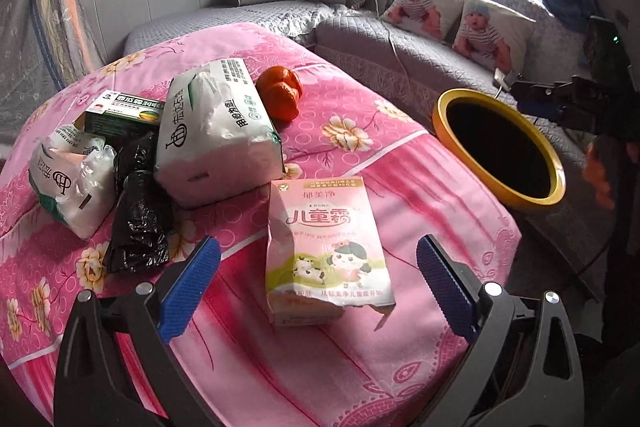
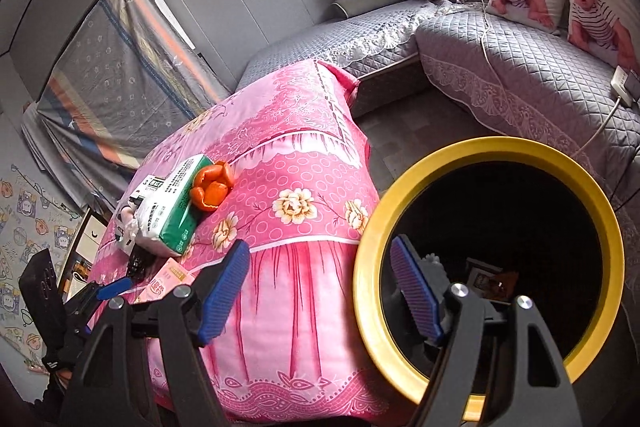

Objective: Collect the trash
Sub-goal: 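Grasp the pink box with the left gripper, then grasp the orange peel with the right gripper while the left holds the pink box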

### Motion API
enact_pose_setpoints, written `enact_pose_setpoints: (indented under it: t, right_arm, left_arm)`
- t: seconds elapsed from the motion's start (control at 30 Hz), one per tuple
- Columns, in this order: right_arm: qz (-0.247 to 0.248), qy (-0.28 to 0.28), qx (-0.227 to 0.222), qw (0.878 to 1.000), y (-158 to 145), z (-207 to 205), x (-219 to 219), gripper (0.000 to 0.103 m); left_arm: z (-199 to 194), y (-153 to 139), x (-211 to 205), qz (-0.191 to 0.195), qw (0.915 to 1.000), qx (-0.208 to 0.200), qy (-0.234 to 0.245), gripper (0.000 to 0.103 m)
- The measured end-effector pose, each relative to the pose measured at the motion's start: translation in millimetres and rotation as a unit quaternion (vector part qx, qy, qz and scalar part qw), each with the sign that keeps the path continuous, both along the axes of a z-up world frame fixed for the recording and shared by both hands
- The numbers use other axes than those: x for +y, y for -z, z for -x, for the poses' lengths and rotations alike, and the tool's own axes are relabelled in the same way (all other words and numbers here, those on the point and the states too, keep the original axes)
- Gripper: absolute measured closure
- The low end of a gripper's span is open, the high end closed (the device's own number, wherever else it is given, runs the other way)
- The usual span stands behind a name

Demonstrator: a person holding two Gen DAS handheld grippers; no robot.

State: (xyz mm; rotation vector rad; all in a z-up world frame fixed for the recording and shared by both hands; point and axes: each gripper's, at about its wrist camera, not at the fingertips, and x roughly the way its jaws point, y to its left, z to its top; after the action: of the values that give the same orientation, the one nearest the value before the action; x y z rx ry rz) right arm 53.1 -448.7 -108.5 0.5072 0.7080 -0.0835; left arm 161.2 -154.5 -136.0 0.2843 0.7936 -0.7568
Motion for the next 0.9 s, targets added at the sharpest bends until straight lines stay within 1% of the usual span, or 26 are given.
enact_pose_setpoints:
  t: [0.07,0.1,0.2,0.33,0.43,0.6,0.67,0.73,0.8,0.9]
  right_arm:
    - [-0.002,0.000,0.000,1.000,1.4,0.5,-0.9,0.033]
    - [-0.003,0.000,0.001,1.000,2.1,0.4,-1.2,0.033]
    - [-0.004,-0.001,0.003,1.000,4.4,0.1,-1.4,0.033]
    - [-0.005,-0.005,0.004,1.000,4.7,-1.9,0.6,0.033]
    - [-0.001,-0.009,0.004,1.000,2.9,-2.9,3.1,0.033]
    - [0.001,-0.019,0.000,1.000,-3.7,-8.9,13.2,0.033]
    - [-0.006,-0.030,-0.003,1.000,-7.0,-12.1,18.4,0.033]
    - [-0.014,-0.047,-0.008,0.999,-11.9,-16.2,25.6,0.033]
    - [-0.017,-0.064,-0.010,0.998,-16.5,-21.7,35.6,0.033]
    - [-0.004,-0.081,-0.008,0.997,-21.5,-34.7,50.3,0.033]
  left_arm:
    - [-3.0,4.8,-1.7,-0.010,0.9999,0.004,-0.005,0.020]
    - [-5.0,7.1,-1.5,-0.012,0.9999,0.009,-0.004,0.022]
    - [-10.8,12.7,-3.2,-0.019,0.9997,0.015,-0.009,0.023]
    - [-19.0,19.3,-4.1,-0.023,0.9992,0.029,-0.016,0.037]
    - [-23.6,25.6,-2.8,-0.031,0.9985,0.037,-0.024,0.043]
    - [-19.7,21.5,0.6,-0.029,0.9990,0.023,-0.022,0.046]
    - [-16.1,16.4,5.0,-0.022,0.9993,0.018,-0.024,0.047]
    - [-10.8,8.3,13.1,-0.007,0.9997,0.008,-0.024,0.047]
    - [-2.8,-3.4,25.9,0.012,0.9996,-0.010,-0.025,0.047]
    - [5.5,-16.6,45.6,0.042,0.9983,-0.025,-0.032,0.047]
